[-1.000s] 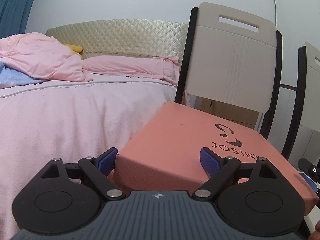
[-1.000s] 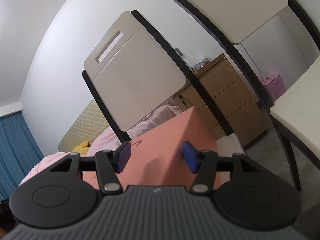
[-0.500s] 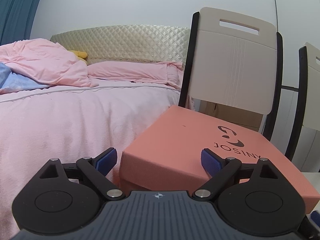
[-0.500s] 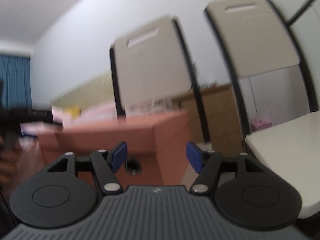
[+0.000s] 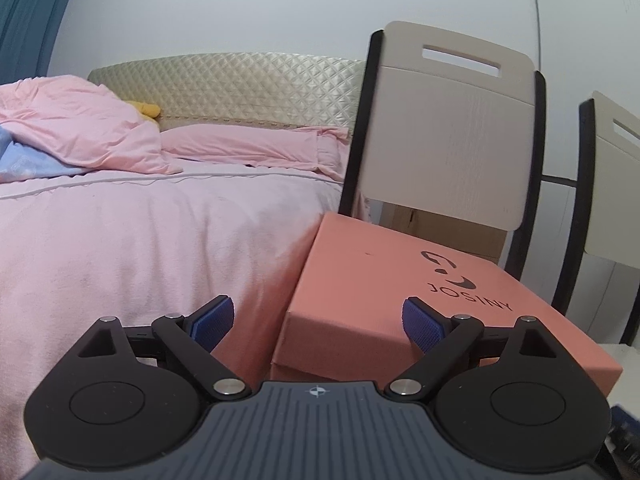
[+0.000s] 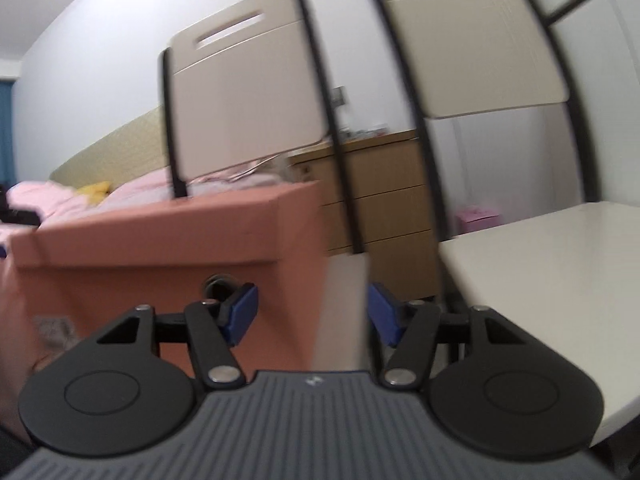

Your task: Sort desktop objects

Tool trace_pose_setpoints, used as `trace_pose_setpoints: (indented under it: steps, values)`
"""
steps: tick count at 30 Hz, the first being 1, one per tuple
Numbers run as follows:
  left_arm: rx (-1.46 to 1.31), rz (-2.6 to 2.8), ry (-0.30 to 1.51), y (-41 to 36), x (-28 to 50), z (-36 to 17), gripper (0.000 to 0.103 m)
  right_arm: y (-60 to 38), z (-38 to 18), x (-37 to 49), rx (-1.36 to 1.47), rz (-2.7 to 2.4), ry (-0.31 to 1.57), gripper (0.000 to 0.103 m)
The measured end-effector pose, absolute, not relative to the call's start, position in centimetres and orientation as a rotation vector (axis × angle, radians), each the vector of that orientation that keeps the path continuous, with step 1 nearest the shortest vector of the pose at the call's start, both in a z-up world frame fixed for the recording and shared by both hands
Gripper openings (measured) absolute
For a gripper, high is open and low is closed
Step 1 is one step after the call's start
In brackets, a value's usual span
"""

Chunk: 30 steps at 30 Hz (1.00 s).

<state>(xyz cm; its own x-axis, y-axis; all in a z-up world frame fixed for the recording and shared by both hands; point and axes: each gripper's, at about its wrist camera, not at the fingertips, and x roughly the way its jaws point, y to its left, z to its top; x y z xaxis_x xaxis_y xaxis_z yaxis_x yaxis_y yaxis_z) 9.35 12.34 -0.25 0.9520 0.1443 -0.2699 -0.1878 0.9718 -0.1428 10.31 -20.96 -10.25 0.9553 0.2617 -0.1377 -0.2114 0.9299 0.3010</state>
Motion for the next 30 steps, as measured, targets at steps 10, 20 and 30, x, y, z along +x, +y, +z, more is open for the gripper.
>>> trace_pose_setpoints:
  steps: [10,20,30]
  values:
    - [-0.201,0.098,0.294,11.9,11.3,-0.7,0.093,-22.7,-8.1,14.7,0.58,0.444,0.17,0.086]
    - [-0.185,0.116,0.268,12.4,11.0,0.0,0.093,-21.0,-6.0,14.7,0.616,0.446,0.124,0.059]
    - [-0.199,0.103,0.321,13.0,11.7,-0.5,0.094,-16.7,-3.8,15.5,0.458,0.499,0.091,0.033]
